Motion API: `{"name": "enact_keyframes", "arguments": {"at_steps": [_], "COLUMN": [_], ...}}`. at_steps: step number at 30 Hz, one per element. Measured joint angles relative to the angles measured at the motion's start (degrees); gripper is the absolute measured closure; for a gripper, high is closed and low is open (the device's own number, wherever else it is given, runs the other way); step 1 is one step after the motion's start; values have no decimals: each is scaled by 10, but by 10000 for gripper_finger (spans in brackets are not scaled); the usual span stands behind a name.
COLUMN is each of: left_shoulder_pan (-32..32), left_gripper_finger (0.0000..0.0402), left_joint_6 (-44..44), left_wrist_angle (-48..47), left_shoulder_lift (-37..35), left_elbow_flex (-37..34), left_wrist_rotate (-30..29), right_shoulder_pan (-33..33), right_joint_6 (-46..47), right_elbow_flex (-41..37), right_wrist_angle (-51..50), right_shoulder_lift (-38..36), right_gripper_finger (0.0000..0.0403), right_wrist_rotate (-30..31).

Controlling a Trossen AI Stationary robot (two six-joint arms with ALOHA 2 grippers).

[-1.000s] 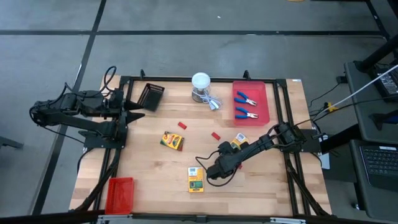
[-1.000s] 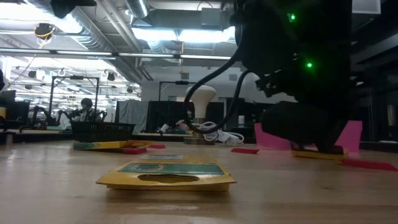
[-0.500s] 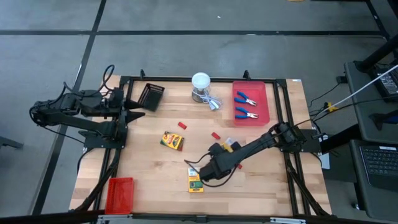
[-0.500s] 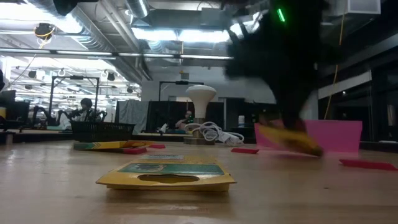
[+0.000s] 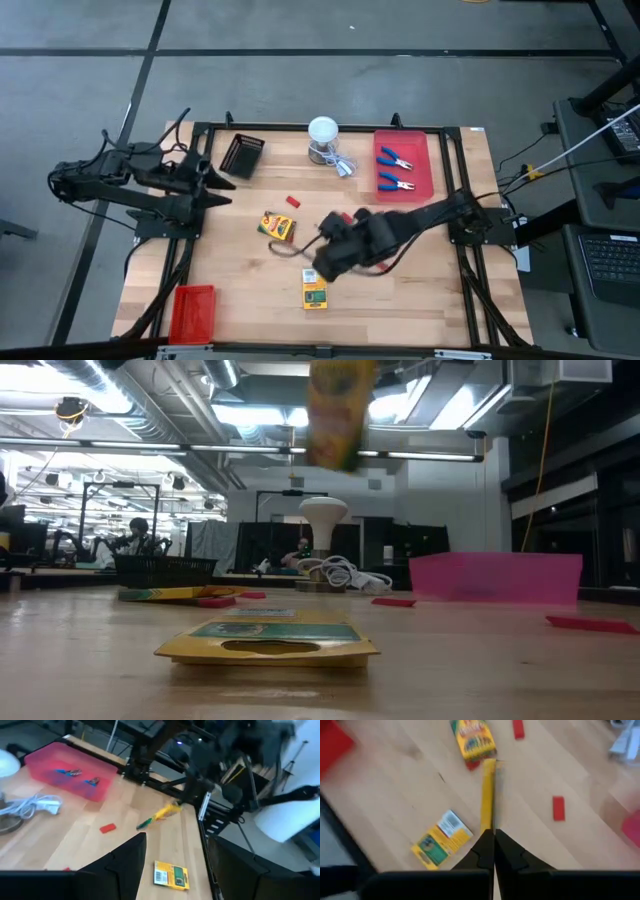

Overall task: Pick & Place School Supplies
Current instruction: Put the crayon box into the black bin

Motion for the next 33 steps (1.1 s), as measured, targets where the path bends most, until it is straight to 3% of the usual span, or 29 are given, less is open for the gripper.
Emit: {"name": "enact_keyframes", "arguments": {"at_steps": [11,23,33], "left_shoulder_pan": [3,88,141], "left_gripper_finger": [154,156,162], "left_joint_6": [130,236,290], "left_wrist_angle": [68,143,146], "left_shoulder_lift": [66,163,234], "left_elbow_flex": [1,16,60], "left_wrist_rotate": [28,151,232], "right_shoulder_pan": [-58,-105,-105], "right_joint_6": [-86,-173,-178], "right_elbow_flex": [27,27,27], "right_wrist_angle": [47,144,192], "right_shoulder_lift": [-86,-85,-85], "right_gripper_finger": [403,403,403], "right_wrist_rotate": [1,-88,-92]}}
